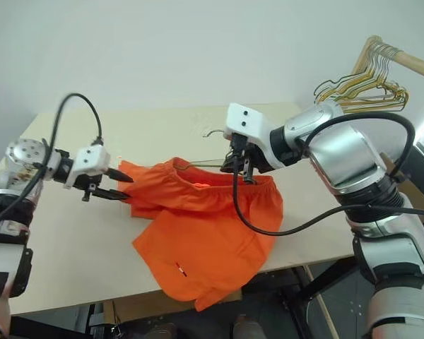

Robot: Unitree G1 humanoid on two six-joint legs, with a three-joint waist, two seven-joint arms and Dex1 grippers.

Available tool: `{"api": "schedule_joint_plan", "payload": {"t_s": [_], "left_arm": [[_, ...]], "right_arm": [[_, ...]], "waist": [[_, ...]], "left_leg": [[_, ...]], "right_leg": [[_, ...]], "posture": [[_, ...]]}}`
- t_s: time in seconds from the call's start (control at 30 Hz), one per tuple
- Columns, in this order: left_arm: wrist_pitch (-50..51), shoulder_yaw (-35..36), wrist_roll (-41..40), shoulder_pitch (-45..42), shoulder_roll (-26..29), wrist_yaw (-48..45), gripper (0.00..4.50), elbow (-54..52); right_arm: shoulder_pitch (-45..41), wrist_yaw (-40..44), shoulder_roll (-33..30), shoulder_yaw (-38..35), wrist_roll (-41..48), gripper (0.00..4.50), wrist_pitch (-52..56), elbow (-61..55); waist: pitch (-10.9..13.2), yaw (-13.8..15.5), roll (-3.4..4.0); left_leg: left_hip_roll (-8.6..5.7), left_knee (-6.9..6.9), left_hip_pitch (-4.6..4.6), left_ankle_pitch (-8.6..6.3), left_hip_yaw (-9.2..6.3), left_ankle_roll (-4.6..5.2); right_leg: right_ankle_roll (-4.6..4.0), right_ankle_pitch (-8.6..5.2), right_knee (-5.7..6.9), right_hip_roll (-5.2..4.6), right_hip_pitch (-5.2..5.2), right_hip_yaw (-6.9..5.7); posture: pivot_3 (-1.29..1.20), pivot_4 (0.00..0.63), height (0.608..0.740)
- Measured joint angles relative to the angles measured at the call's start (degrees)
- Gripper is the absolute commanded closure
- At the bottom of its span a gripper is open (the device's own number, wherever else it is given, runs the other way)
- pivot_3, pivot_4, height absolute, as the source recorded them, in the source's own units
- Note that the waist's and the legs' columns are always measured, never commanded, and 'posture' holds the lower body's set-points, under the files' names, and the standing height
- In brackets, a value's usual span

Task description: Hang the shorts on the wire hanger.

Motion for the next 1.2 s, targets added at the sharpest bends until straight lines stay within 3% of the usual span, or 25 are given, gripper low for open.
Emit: {"api": "schedule_joint_plan", "payload": {"t_s": [0.1, 0.27, 0.5, 0.6, 1.0, 1.2], "left_arm": [[3.0, -0.2, -5.2, -1.0, -0.6, -0.1, 0.10, -5.9], [2.0, -2.3, -2.3, -2.8, -8.0, 0.2, 0.04, -6.5], [-4.3, -7.0, 7.4, -8.3, -14.6, 1.9, 0.04, 3.7], [-6.0, -8.3, 10.0, -9.6, -16.8, 1.9, 0.62, 6.5], [-8.6, -8.7, 13.5, -10.4, -19.3, 2.6, 4.44, 10.3], [-8.3, -8.3, 13.6, -10.4, -18.9, 3.4, 4.48, 10.3]], "right_arm": [[0.0, -0.1, 0.5, 0.7, -0.4, 4.50, 0.2, 1.1], [-0.7, 0.0, 2.4, 2.4, -0.4, 4.50, 0.2, 1.7], [-1.2, 0.4, 2.9, 2.5, -0.9, 4.50, 0.2, 2.9], [-1.4, 0.9, 3.3, 2.6, -1.2, 4.50, 0.2, 2.9], [-2.3, 1.1, 3.8, 2.6, -1.5, 4.50, 0.2, 3.2], [-2.2, 1.1, 4.2, 2.7, -2.4, 4.50, -2.5, 3.2]], "waist": [[0.0, 0.4, 0.02], [0.0, 0.5, 0.03], [0.0, 0.0, 0.03], [0.0, -0.1, 0.03], [0.0, -0.1, 0.03], [0.0, -0.1, 0.03]], "left_leg": [[-0.05, 0.02, 0.03, 0.00, -0.04, 0.00], [-0.08, 0.08, 0.06, 0.01, 0.18, -0.01], [-0.09, 0.05, 0.04, 0.01, 0.21, -0.01], [-0.08, 0.05, 0.04, 0.01, 0.19, -0.01], [-0.07, 0.05, 0.02, 0.01, 0.13, -0.01], [-0.07, 0.05, 0.02, 0.01, 0.10, -0.01]], "right_leg": [[0.00, 0.00, -0.01, -0.02, 0.03, 0.00], [0.00, 0.00, -0.02, 0.00, 0.09, -0.02], [0.00, 0.00, -0.03, 0.02, 0.07, 0.00], [0.00, 0.00, -0.03, 0.03, 0.06, 0.00], [0.00, 0.00, -0.03, 0.02, 0.03, 0.01], [0.00, 0.00, -0.02, 0.02, 0.03, 0.01]], "posture": [[-0.05, 0.000, 0.740], [-0.05, 0.000, 0.740], [-0.07, 0.000, 0.740], [-0.07, 0.000, 0.740], [-0.08, 0.000, 0.740], [-0.08, 0.000, 0.740]]}}
